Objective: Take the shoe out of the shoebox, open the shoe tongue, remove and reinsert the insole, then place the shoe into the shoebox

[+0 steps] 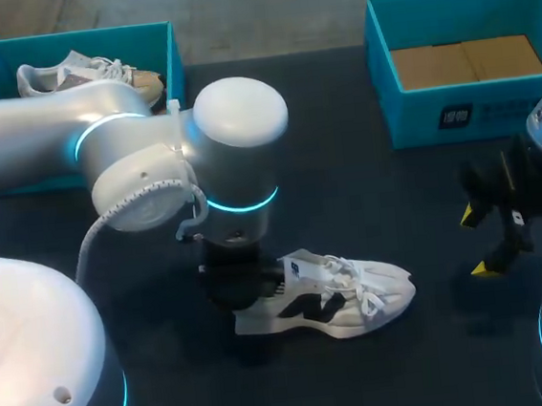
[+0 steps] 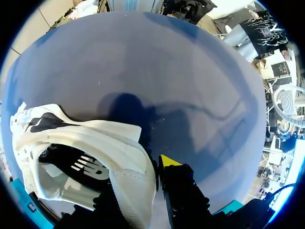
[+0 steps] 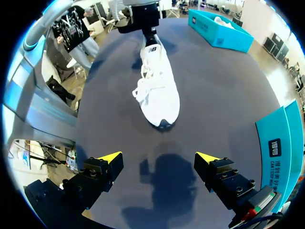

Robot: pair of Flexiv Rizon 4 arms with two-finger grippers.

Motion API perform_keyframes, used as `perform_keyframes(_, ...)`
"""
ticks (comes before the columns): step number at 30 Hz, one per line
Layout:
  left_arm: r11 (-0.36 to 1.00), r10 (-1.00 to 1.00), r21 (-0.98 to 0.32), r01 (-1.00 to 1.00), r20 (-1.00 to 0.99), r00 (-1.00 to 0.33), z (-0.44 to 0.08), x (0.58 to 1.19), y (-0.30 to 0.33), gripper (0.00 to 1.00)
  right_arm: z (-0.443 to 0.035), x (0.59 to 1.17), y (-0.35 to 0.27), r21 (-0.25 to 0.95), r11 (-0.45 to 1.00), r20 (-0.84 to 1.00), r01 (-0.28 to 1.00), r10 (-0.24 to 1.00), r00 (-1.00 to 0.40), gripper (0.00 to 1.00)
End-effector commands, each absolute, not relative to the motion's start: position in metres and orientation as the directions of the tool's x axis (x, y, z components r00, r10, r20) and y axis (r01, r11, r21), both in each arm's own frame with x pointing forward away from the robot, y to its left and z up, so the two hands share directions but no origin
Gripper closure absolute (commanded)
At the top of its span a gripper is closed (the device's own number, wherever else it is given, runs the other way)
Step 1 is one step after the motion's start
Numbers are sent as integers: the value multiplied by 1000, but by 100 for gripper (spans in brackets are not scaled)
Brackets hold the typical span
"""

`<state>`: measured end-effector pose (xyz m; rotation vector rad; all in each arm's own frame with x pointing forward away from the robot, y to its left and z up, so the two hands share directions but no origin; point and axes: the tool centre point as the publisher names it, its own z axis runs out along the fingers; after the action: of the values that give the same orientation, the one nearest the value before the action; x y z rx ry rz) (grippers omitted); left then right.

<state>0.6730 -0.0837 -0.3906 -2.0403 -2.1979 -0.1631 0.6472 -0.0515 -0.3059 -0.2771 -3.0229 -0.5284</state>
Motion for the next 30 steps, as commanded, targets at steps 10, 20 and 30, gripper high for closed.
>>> perform_keyframes(10,36,990,-9,999,134,-34,-385,674,-75,100,-306,645,-52,331,925,87,186,167,-982,0)
perform_keyframes(20,6,992,-6,1000,126,-6,-382,678,-78,100,-306,645,-52,331,925,87,186,167,-982,0)
perform_keyframes(30,1,989,-4,1000,146,0,-390,680,-85,100,-306,645,-52,331,925,87,186,167,-982,0)
